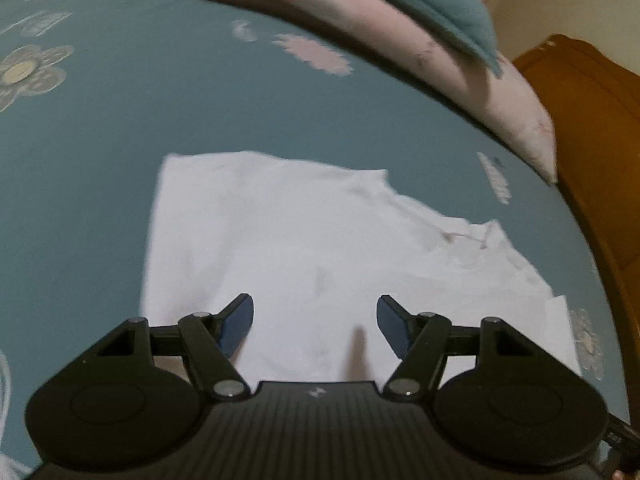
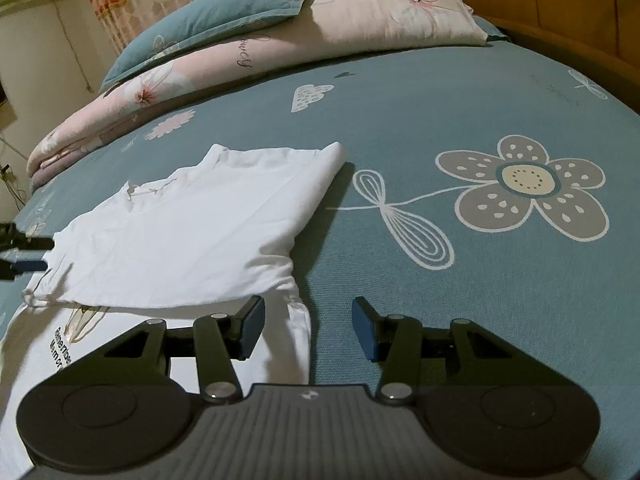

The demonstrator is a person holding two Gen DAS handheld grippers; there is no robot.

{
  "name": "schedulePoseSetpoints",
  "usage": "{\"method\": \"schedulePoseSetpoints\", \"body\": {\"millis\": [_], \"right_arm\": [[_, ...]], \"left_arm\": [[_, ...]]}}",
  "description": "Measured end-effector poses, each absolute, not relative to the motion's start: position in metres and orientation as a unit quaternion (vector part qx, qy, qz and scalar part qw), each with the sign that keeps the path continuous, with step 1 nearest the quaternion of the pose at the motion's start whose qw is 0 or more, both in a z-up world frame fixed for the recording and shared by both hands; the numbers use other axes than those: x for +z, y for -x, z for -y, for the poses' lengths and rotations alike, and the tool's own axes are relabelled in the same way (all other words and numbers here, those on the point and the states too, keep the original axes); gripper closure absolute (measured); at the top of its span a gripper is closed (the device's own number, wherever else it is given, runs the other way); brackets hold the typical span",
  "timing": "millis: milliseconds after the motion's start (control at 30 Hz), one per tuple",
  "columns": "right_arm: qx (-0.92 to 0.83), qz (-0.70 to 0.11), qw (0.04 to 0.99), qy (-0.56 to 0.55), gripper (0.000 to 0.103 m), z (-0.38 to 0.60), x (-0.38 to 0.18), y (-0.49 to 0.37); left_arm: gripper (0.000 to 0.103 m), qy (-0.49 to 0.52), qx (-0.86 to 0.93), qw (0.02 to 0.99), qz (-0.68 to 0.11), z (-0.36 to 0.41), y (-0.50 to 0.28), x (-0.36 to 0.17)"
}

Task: Fold clothes
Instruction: 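Lower the left tool onto the shirt hem and close on it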

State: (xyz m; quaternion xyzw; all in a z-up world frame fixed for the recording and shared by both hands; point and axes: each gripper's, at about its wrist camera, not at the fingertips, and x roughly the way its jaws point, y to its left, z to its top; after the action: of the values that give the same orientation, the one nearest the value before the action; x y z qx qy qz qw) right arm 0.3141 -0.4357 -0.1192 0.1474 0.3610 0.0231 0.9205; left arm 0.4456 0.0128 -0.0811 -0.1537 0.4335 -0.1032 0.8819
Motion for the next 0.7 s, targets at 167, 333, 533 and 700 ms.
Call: {"method": "schedulePoseSetpoints", "body": {"millis": [167, 333, 533, 700], "right_arm": [[0.022, -0.360, 0.922, -0.141, 0.049, 0.434, -0.120, -0.315], [0.020, -0.359, 0.922, -0.143, 0.048, 0.434, -0.120, -0.315], [0.020, -0.358, 0.923, -0.138, 0.047, 0.432, -0.121, -0.316], [0.023, -0.357, 0.923, -0.141, 0.046, 0.434, -0.121, -0.316]], "left_arm": [[0.033, 0.190, -0.087, 0.871, -0.444, -0.034, -0.437, -0.094], [0.022, 0.233, -0.094, 0.858, -0.448, -0.045, -0.437, -0.106], [0.021, 0.252, -0.120, 0.847, -0.453, -0.042, -0.459, -0.109], [0.020, 0.254, -0.155, 0.835, -0.463, -0.048, -0.445, -0.112]]}}
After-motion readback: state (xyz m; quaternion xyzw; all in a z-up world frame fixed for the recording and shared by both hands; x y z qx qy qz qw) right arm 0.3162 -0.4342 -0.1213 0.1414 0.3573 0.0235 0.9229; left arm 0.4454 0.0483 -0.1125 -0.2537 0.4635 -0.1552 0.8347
